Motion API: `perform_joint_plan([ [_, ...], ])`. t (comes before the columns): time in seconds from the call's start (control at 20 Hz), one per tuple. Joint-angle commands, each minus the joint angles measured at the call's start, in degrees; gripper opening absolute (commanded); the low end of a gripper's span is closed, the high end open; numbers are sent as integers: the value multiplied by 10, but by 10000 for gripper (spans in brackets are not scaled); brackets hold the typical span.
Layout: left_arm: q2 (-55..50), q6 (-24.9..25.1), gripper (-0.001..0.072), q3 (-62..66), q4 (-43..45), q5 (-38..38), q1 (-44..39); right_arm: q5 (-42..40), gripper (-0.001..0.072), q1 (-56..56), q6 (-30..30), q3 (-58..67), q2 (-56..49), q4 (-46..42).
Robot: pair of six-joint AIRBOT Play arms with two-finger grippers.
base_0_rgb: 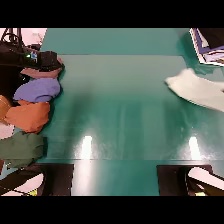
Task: Fold the shirts.
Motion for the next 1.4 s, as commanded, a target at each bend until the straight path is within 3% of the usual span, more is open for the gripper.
perform_joint_plan([
  [0.0, 0, -8, 28, 0, -2, 16, -1, -39, 15, -127, 6, -80, 48, -12],
  [0.3, 0, -6, 28, 0, -2, 23, -1, -17, 30, -77, 5, -129, 50, -44],
  [0.35, 0, -6, 28, 0, -2, 23, -1, -2, 169, -53, 5, -118, 50, -94],
  [0.45, 0, -5, 28, 0, -2, 22, -1, 36, 523, -21, 7, -87, 50, -213],
  [0.55, 0, -5, 28, 0, -2, 22, -1, 77, 533, -16, 37, -47, 50, -321],
  [0.7, 0, -6, 29, 0, -2, 23, -1, 120, 532, -15, 113, 20, 51, -348],
  [0.95, 0, -6, 29, 0, -2, 29, -1, 149, 530, 85, 111, 75, 52, -169],
  [1.1, 0, -6, 29, 0, -2, 37, -1, 152, 525, 207, 110, 82, 52, -158],
  [1.15, 0, -6, 29, 0, -2, 37, -1, 151, 469, 250, 110, 82, 52, -158],
  [1.2, 0, -6, 29, 0, -2, 37, -1, 151, 351, 288, 109, 82, 52, -162],
  [1.3, 0, -6, 28, 0, -2, 37, -1, 150, 42, 361, 94, 82, 52, -162],
  [1.35, 0, -6, 28, 0, -2, 37, -1, 149, 16, 387, 95, 82, 52, -161],
])
